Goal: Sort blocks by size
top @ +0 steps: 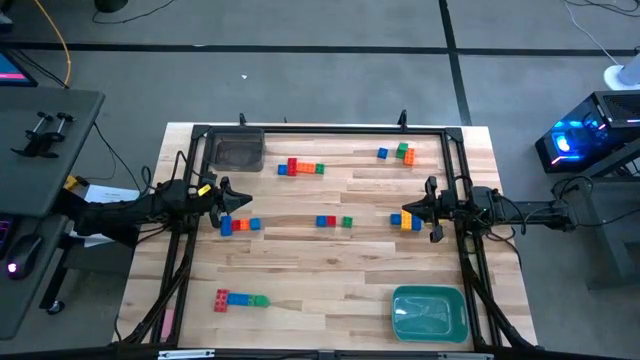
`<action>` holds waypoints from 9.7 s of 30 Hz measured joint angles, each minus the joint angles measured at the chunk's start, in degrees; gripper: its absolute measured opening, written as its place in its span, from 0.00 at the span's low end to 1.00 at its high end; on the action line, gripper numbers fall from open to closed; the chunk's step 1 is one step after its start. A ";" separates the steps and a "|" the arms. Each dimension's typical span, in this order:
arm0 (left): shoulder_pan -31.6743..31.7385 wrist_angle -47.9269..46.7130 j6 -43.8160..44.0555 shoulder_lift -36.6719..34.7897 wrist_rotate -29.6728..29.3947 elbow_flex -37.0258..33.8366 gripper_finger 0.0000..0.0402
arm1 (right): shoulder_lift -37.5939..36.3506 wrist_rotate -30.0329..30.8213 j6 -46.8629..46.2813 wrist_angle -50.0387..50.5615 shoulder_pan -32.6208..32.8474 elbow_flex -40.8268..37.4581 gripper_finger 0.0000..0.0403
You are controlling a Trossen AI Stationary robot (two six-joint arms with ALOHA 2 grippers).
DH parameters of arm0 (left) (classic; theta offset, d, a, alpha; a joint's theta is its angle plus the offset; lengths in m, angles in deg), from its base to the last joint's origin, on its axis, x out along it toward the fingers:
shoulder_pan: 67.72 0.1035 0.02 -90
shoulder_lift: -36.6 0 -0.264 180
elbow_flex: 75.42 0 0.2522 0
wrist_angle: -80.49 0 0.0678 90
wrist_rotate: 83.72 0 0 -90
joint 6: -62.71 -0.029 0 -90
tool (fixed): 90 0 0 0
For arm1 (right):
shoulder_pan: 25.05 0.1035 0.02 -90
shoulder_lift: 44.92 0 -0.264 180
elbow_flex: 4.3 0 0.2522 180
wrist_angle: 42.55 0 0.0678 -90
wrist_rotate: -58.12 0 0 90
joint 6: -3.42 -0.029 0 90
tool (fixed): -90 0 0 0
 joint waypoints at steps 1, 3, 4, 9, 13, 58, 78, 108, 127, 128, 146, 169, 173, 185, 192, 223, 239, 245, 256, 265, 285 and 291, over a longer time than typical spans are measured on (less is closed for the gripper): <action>-0.01 0.01 0.00 0.01 0.00 0.01 0.00 | 0.02 0.00 -0.01 -0.02 0.00 -0.01 0.01; -0.01 0.00 0.00 0.01 0.00 0.00 0.00 | 0.02 0.02 0.00 0.00 0.00 -0.02 0.01; 0.01 0.00 0.00 -0.01 -0.02 0.01 0.00 | 0.00 0.00 0.00 -0.02 0.00 -0.02 0.01; -0.01 0.00 0.00 0.02 0.00 0.01 0.00 | 0.00 0.01 -0.01 0.00 -0.01 0.00 0.01; 0.00 0.00 0.00 0.01 0.00 0.00 0.00 | 0.00 0.02 0.00 -0.02 0.00 -0.02 0.01; -0.01 0.01 0.00 0.00 0.00 0.01 0.00 | 0.01 0.00 0.00 -0.02 -0.01 0.00 0.01; 0.01 0.02 0.00 0.02 -1.15 0.00 0.00 | 0.00 0.01 0.00 0.00 0.00 -0.02 0.01; -1.73 -50.83 -13.61 62.76 2.70 48.15 0.55 | 0.00 0.02 0.00 0.00 0.00 0.00 0.01; -12.24 -48.85 -27.34 84.05 -9.81 47.33 0.54 | 0.02 0.00 0.00 -0.02 0.00 -0.02 0.01; -12.04 -48.33 -26.91 84.45 -9.79 46.63 0.54 | 0.00 0.02 0.00 -0.02 0.00 -0.01 0.01; -9.23 -39.31 -31.10 85.06 -8.07 41.25 0.54 | 0.00 0.01 0.00 -0.02 0.00 -0.01 0.01; -8.01 -39.39 -32.44 84.97 -4.48 39.28 0.26 | 0.00 0.02 0.00 -0.02 0.00 0.00 0.01; -7.95 -42.41 -31.41 84.65 -3.77 43.02 0.23 | 0.00 0.01 0.00 -0.02 0.00 -0.01 0.01; 11.83 -44.87 -42.80 71.92 -21.80 56.60 0.23 | 0.00 0.02 0.00 -0.02 -0.01 -0.02 0.01; 36.68 -48.44 -42.18 72.87 -10.86 56.55 0.25 | 0.00 0.02 0.00 0.00 0.00 0.00 0.01; 2.48 -63.72 -42.80 70.19 1.61 57.83 0.55 | 0.00 0.02 0.00 0.00 0.00 0.00 0.01; -3.74 -53.62 -32.08 72.14 -3.04 42.83 0.55 | 0.00 0.00 -0.01 -0.02 0.00 -0.01 0.01; -2.44 -53.11 -31.50 72.14 -2.45 42.92 0.55 | 0.00 0.02 0.00 -0.02 -0.01 0.00 0.01; 6.05 -25.83 -39.87 76.49 -4.12 53.94 0.55 | 0.00 0.02 0.00 0.00 0.00 0.00 0.01; 17.60 -44.69 -49.62 106.48 -4.17 85.28 0.55 | 0.00 0.02 0.00 -0.01 0.00 -0.01 0.01; 21.56 -60.98 -66.71 125.67 -4.51 106.93 0.55 | 0.00 0.02 0.00 0.00 0.00 -0.01 0.01; 22.90 -61.91 -68.95 127.27 -2.19 106.91 0.55 | 0.00 0.02 0.00 0.00 -0.01 0.00 0.01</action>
